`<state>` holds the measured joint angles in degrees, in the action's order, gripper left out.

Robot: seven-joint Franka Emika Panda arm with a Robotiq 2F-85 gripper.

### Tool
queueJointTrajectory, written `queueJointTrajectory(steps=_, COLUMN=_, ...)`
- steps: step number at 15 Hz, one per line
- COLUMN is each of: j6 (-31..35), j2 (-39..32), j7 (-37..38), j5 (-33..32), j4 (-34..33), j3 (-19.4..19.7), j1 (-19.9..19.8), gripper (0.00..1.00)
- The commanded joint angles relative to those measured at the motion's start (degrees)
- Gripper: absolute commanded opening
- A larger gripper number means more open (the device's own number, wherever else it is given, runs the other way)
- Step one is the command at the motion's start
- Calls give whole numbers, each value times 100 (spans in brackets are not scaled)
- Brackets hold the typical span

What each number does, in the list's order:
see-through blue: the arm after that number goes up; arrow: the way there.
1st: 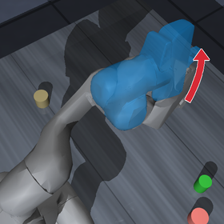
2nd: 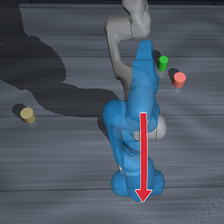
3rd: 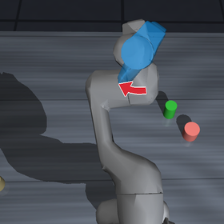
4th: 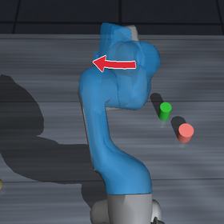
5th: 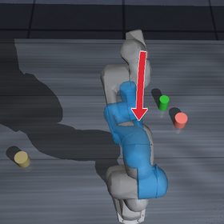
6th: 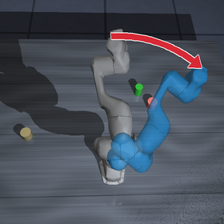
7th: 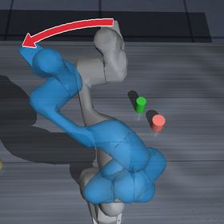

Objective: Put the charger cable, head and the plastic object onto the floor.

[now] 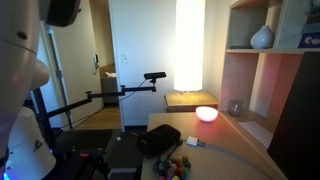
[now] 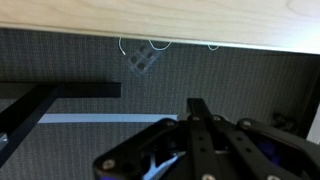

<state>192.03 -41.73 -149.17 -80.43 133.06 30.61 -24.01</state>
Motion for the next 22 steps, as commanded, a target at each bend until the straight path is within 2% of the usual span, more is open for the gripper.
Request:
queueJointTrajectory(steps=1, j6=168, j2=-82, j7=0, j5=-81, j4=-26, j3=221, j1=177, gripper=0)
queueJointTrajectory(steps=7, j6=238, j2=224, j7=0, j5=-20, j4=80, j3=273, j1=500, gripper=0)
queueJointTrajectory(steps=12, j6=272, j2=883, j7=5, j5=-39, j4=307, j3=571, j1=1447, gripper=0)
queueJointTrajectory(steps=13, j6=150, j2=444, j7=5, j5=18, j4=-2, j3=301, j1=1035, gripper=0)
queueJointTrajectory(steps=15, j6=120, j2=514, j7=14, j5=21, j4=2, j3=322, j1=1155, gripper=1)
queueJointTrajectory(steps=22, j6=120, j2=390, j7=8, j5=21, j4=-16, j3=319, j1=1022, gripper=1)
